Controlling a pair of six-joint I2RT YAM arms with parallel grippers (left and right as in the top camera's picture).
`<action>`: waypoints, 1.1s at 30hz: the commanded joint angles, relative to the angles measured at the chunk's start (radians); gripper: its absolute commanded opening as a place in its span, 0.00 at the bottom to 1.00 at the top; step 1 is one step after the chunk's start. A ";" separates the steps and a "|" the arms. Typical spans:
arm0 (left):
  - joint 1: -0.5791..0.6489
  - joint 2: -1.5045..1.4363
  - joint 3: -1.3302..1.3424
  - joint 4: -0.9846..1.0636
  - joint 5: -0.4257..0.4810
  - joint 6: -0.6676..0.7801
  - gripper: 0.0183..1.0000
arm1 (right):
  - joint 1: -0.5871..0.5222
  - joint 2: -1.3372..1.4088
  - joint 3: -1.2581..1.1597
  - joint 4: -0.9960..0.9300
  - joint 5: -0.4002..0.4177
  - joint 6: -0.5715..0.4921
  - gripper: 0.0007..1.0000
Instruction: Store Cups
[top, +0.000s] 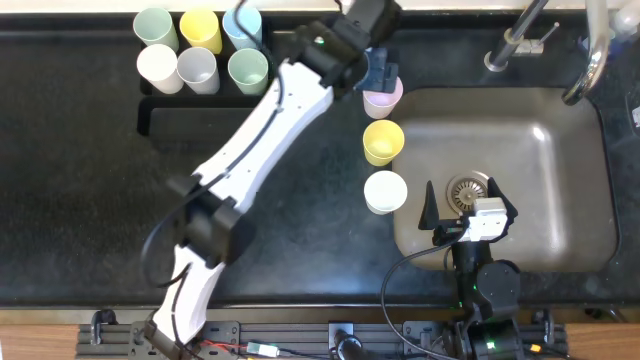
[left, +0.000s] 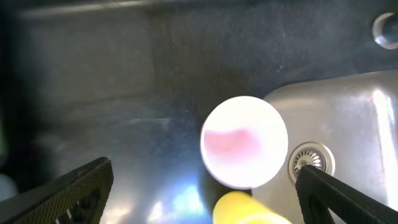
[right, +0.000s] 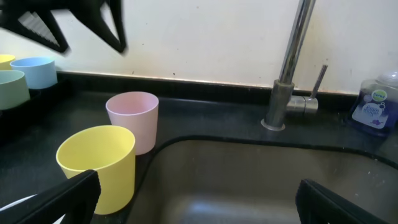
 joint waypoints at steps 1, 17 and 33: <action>0.000 0.077 0.073 -0.005 0.027 -0.102 0.95 | -0.004 -0.011 -0.013 0.005 -0.006 0.003 1.00; 0.008 0.205 0.077 0.046 0.022 -0.106 0.62 | -0.004 -0.011 -0.013 0.005 -0.006 0.003 1.00; 0.007 0.223 0.077 0.058 0.019 -0.070 0.02 | -0.004 -0.011 -0.013 0.005 -0.006 0.003 1.00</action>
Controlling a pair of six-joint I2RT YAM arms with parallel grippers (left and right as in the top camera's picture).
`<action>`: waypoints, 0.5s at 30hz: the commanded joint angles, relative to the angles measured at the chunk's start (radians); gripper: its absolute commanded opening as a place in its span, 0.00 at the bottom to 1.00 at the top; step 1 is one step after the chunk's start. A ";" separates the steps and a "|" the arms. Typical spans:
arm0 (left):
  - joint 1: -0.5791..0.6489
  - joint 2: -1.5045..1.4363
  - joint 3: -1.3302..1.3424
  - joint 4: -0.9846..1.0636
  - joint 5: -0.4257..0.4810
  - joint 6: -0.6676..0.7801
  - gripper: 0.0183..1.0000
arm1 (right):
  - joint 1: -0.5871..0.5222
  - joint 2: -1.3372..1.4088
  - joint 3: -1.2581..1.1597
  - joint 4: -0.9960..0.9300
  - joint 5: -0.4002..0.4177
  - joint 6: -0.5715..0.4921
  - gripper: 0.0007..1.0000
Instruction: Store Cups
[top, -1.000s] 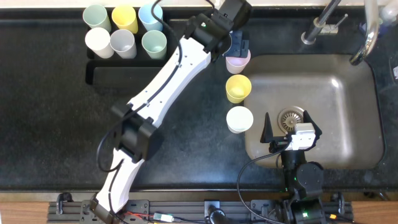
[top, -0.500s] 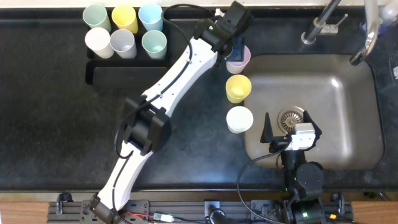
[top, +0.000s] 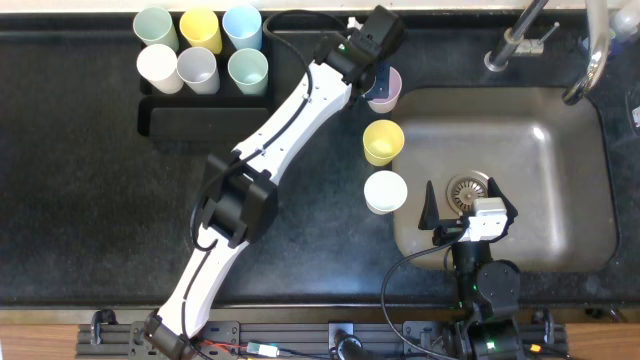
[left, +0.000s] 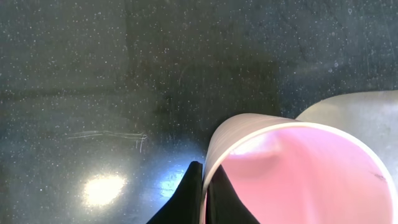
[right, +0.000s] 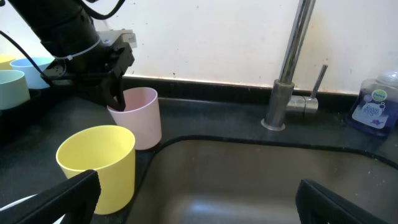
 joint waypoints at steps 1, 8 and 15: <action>0.004 0.001 0.024 -0.009 -0.026 0.031 0.02 | -0.004 -0.011 -0.013 0.005 -0.007 0.004 1.00; 0.030 -0.271 -0.101 -0.019 -0.159 0.068 0.02 | -0.004 -0.011 -0.013 0.005 -0.007 0.004 1.00; 0.224 -0.830 -0.564 0.014 -0.261 -0.017 0.02 | -0.004 -0.011 -0.013 0.005 -0.007 0.004 1.00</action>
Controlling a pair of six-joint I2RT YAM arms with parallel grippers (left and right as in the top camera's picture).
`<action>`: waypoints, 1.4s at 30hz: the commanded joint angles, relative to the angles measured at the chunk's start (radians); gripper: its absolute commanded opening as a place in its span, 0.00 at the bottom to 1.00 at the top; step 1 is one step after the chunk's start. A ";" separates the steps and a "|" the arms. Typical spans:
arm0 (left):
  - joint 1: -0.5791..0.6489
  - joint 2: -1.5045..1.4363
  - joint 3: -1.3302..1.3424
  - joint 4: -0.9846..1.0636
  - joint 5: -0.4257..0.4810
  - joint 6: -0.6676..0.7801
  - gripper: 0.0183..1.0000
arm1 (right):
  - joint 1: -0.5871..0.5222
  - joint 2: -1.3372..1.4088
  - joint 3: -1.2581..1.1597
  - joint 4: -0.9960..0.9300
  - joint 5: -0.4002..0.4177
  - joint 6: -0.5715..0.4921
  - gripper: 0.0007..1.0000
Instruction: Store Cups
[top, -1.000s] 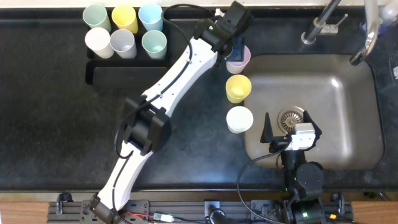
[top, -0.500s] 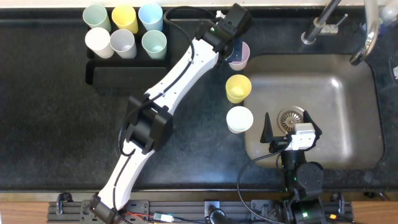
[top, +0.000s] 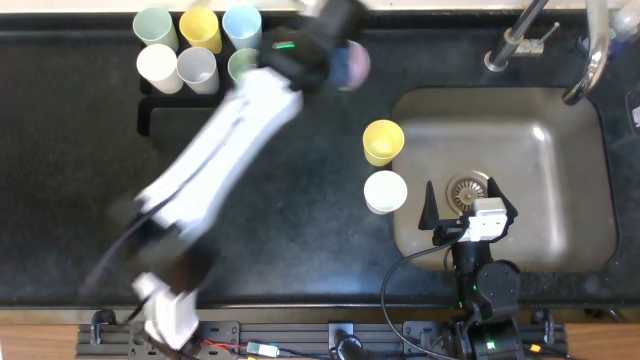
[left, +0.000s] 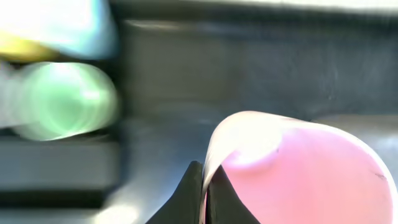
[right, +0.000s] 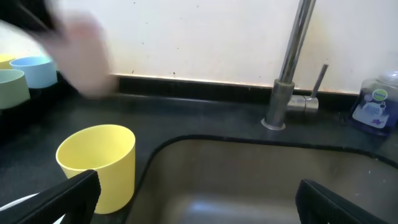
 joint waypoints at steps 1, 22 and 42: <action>0.191 -0.407 -0.259 -0.005 -0.113 -0.095 0.02 | -0.003 -0.010 -0.013 0.006 -0.007 0.003 1.00; 0.644 -0.441 -0.678 -0.003 -0.054 -0.796 0.02 | -0.003 -0.010 -0.013 0.006 -0.007 0.003 1.00; 0.644 -0.258 -0.678 0.144 -0.033 -0.797 0.02 | -0.003 -0.010 -0.013 0.006 -0.007 0.003 1.00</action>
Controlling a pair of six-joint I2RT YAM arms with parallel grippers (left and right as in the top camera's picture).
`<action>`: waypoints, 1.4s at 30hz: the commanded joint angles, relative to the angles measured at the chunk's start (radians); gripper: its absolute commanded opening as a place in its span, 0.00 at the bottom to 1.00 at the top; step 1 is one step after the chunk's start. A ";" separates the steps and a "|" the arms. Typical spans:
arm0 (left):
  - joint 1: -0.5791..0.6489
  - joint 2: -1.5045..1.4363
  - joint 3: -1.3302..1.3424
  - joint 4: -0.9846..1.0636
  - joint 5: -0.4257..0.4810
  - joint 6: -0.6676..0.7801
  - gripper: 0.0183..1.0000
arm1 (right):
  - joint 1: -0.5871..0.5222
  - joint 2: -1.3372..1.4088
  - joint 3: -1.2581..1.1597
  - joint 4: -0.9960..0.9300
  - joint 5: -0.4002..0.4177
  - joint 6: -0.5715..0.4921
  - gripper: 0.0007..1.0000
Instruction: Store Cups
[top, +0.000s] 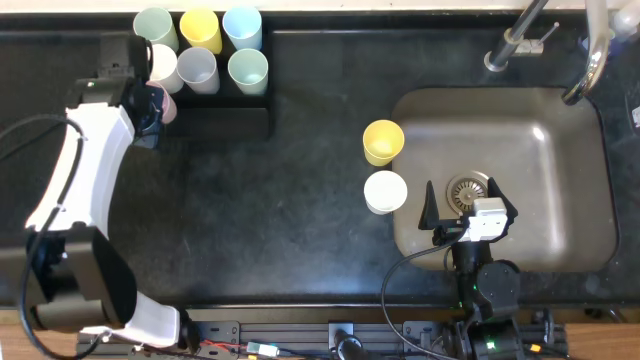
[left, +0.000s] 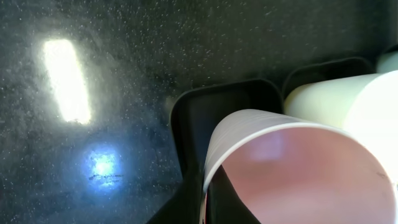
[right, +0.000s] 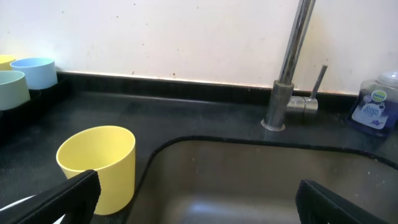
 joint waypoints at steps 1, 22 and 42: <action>0.004 0.029 -0.003 0.000 -0.002 -0.011 0.02 | -0.004 -0.010 -0.013 0.006 -0.007 0.004 1.00; 0.004 0.066 -0.003 0.043 -0.055 -0.011 0.26 | -0.004 -0.010 -0.013 0.006 -0.007 0.003 0.99; -0.272 -0.373 0.021 0.417 0.137 0.783 0.80 | -0.004 -0.010 -0.013 0.006 -0.007 0.004 1.00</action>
